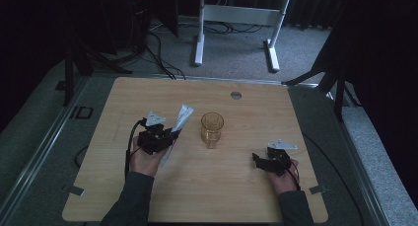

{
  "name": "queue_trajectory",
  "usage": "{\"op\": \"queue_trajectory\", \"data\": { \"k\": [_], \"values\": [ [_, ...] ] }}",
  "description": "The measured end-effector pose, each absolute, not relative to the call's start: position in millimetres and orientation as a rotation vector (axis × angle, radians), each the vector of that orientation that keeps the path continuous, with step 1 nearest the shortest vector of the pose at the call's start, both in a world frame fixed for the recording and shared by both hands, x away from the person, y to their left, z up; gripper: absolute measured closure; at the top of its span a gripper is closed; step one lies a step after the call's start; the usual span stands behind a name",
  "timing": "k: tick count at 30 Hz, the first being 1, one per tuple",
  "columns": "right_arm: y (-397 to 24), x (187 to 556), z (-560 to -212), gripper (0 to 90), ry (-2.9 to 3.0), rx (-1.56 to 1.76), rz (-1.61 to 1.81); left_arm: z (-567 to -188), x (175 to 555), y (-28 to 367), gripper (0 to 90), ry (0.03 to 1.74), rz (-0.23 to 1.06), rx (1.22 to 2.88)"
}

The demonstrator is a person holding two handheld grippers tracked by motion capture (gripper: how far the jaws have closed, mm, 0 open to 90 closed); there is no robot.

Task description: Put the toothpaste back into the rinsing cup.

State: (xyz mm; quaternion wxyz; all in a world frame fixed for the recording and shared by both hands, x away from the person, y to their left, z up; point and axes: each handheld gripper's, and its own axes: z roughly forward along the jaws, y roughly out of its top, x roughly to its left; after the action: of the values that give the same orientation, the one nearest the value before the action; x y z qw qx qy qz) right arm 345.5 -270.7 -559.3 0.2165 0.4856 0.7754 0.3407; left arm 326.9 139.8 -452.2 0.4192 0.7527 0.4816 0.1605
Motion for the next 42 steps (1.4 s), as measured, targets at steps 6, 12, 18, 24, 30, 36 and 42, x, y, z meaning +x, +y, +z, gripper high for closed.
{"op": "queue_trajectory", "data": {
  "k": [6,12,18,24,30,36,42],
  "values": [
    [-271,345,-559,29.3,2.149,1.346,0.943,-451,328,139,74.6,1.187,0.398,1.887],
    [-271,345,-559,29.3,2.148,1.348,0.944,-449,330,139,74.6,1.168,0.385,1.874],
    [-271,345,-559,29.4,2.148,1.348,0.944,-447,332,138,74.6,1.14,0.392,1.877],
    [-271,345,-559,29.3,2.148,1.347,0.944,-444,333,137,74.6,1.118,0.402,1.874],
    [-271,346,-559,29.3,2.148,1.345,0.944,-442,335,135,74.6,1.103,0.41,1.881],
    [-271,345,-559,29.3,2.148,1.346,0.945,-438,337,133,74.6,1.092,0.421,1.874],
    [-271,345,-559,29.3,2.149,1.347,0.944,-435,339,132,74.6,1.079,0.427,1.873]
  ]
}}
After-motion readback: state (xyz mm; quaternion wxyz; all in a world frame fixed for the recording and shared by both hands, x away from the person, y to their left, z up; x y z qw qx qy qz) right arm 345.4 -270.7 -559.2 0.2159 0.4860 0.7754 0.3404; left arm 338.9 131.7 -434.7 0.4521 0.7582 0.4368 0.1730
